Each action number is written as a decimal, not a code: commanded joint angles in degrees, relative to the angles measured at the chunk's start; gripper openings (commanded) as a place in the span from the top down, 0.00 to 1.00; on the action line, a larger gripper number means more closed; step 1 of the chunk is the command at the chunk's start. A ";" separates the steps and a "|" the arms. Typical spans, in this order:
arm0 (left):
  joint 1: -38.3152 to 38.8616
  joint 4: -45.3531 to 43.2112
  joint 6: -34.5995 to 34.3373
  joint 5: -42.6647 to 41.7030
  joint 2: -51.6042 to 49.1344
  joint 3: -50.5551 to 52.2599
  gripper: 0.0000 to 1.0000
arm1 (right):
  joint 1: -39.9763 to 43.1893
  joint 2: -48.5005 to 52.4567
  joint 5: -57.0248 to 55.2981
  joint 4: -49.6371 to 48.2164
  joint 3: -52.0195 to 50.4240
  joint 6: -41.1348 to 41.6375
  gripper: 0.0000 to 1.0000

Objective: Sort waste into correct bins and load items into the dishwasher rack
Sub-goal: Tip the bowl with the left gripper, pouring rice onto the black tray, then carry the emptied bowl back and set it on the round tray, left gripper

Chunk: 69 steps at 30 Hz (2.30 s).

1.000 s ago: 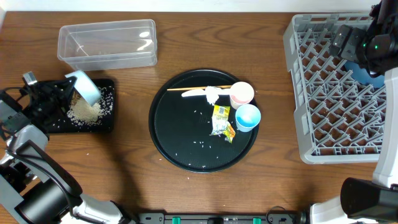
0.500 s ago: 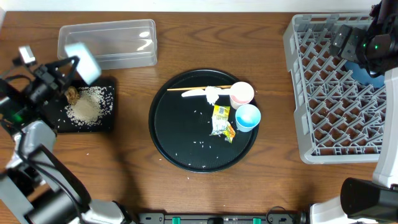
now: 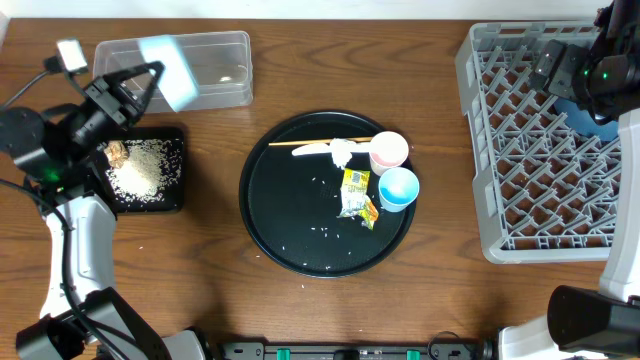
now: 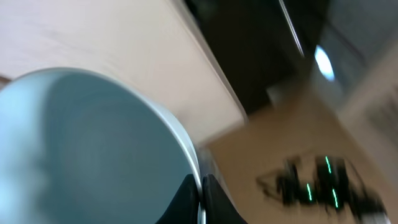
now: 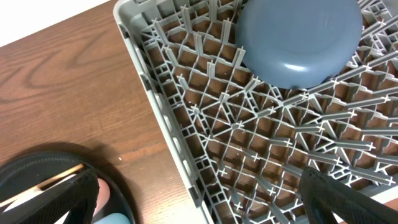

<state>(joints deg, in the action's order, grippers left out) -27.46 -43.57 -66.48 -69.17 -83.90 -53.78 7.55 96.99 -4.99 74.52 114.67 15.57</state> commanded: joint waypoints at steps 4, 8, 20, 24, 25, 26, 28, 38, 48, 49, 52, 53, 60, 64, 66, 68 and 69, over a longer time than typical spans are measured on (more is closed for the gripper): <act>-0.44 9.79 7.96 18.25 0.11 -1.01 0.94 | 0.35 -0.22 -0.61 0.09 -0.15 0.70 0.01; 1.18 19.23 16.55 18.25 0.61 -1.01 0.94 | 0.35 -0.22 -0.61 0.09 -0.15 0.70 0.01; 16.44 47.32 37.48 33.27 16.92 -1.01 0.94 | 0.35 -0.22 -0.61 0.09 -0.15 0.70 0.01; 24.55 60.28 42.82 46.51 20.48 -1.01 0.94 | 0.35 -0.22 -0.61 0.09 -0.15 0.70 0.01; 26.82 63.36 43.89 48.13 20.50 -0.98 0.94 | 0.35 -0.22 -0.61 0.09 -0.15 0.70 0.01; 28.72 65.79 44.46 49.03 20.33 -0.98 0.94 | 0.35 -0.22 -0.61 0.09 -0.15 0.70 0.01; 32.85 70.01 45.07 49.62 19.41 -0.98 0.94 | 0.35 -0.22 -0.61 0.09 -0.15 0.70 0.01; 48.39 73.79 45.00 56.81 9.38 -0.83 0.94 | 0.35 -0.22 -0.61 0.09 -0.15 0.68 0.01; 52.04 73.02 43.47 57.88 -1.01 -0.83 0.94 | 0.35 -0.22 -0.61 0.09 -0.15 0.70 0.01; 52.04 73.07 43.47 57.88 -1.25 -0.83 0.94 | 0.35 -0.22 -0.61 0.09 -0.15 0.70 0.01; 52.04 73.07 43.47 57.88 -1.90 -0.83 0.94 | 0.35 -0.22 -0.61 0.09 -0.15 0.70 0.01; 52.04 73.07 43.47 57.88 -1.95 -0.83 0.94 | 0.35 -0.22 -0.61 0.09 -0.15 0.70 0.01; 52.11 72.89 43.23 57.61 -1.95 -0.83 0.94 | 0.35 -0.22 -0.61 0.09 -0.15 0.70 0.01; 52.98 72.46 43.04 57.20 -1.95 -0.83 0.93 | 0.35 -0.22 -0.61 0.09 -0.15 0.70 0.01; 53.75 72.15 43.06 57.22 -1.95 -0.83 0.94 | 0.35 -0.22 -0.61 0.09 -0.15 0.70 0.01; 54.40 71.56 43.06 57.22 -1.95 -0.83 0.92 | 0.35 -0.22 -0.61 0.09 -0.15 0.70 0.01; 54.60 71.32 43.06 57.22 -1.95 -0.83 0.86 | 0.35 -0.22 -0.61 0.09 -0.15 0.70 0.01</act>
<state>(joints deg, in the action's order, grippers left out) 26.35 28.10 -22.68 -12.45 -85.45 -54.41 7.55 96.99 -4.97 74.54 114.65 15.57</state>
